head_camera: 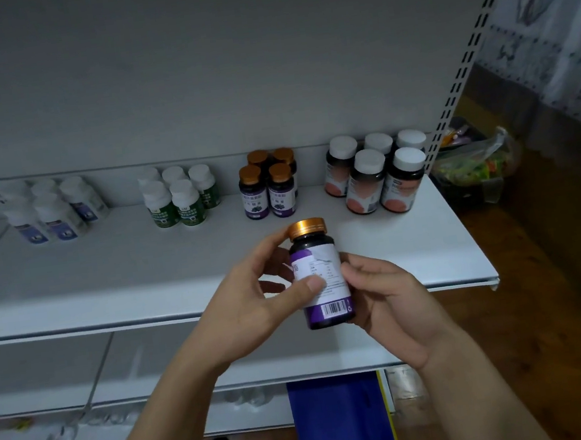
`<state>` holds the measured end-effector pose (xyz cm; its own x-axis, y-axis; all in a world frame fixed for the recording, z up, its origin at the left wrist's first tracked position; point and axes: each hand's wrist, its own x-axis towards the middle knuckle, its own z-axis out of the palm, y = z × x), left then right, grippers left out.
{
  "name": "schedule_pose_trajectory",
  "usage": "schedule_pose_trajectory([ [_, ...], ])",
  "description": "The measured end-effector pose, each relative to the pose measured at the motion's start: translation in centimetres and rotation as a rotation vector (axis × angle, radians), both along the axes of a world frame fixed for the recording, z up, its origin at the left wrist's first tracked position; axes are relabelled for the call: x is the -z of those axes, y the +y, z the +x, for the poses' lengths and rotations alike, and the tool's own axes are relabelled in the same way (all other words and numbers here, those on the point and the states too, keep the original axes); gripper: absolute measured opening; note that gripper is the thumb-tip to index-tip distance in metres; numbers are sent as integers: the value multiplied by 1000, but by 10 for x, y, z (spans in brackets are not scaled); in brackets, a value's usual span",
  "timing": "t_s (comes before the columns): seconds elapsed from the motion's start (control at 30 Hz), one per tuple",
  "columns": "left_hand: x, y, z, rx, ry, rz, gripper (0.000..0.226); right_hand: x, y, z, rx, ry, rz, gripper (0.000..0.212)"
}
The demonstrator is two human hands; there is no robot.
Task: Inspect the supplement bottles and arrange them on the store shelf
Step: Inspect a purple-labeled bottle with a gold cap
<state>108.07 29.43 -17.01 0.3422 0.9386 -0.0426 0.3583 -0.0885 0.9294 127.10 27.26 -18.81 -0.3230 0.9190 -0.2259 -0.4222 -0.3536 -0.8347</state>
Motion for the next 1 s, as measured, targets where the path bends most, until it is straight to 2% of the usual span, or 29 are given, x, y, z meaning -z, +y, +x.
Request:
schedule_pose_trajectory([
  [0.2, 1, -4, -1, 84, 47, 72, 99, -9, -1, -1, 39, 79, -52, 43],
  [0.4, 2, -6, 4, 11, 6, 143, 104, -14, -5, -1, 27, 96, -24, 42],
  [0.6, 4, -15, 12, -13, 21, 219, 108, -13, -7, 1, -10, -84, 54, 46],
  [0.73, 1, -18, 10, 63, 13, 217, 113, -16, -11, -4, -14, 20, -2, 50],
  [0.87, -7, -19, 5, 117, 144, 259, 126, -12, -13, -10, -20, 188, -66, 77],
  [0.93, -8, -21, 5, 85, 140, 296, 123, -10, -12, -10, -5, 162, -77, 69],
  [1.0, -8, -23, 5, 68, 151, 340, 121, -11, -13, -8, 5, 67, -60, 50],
])
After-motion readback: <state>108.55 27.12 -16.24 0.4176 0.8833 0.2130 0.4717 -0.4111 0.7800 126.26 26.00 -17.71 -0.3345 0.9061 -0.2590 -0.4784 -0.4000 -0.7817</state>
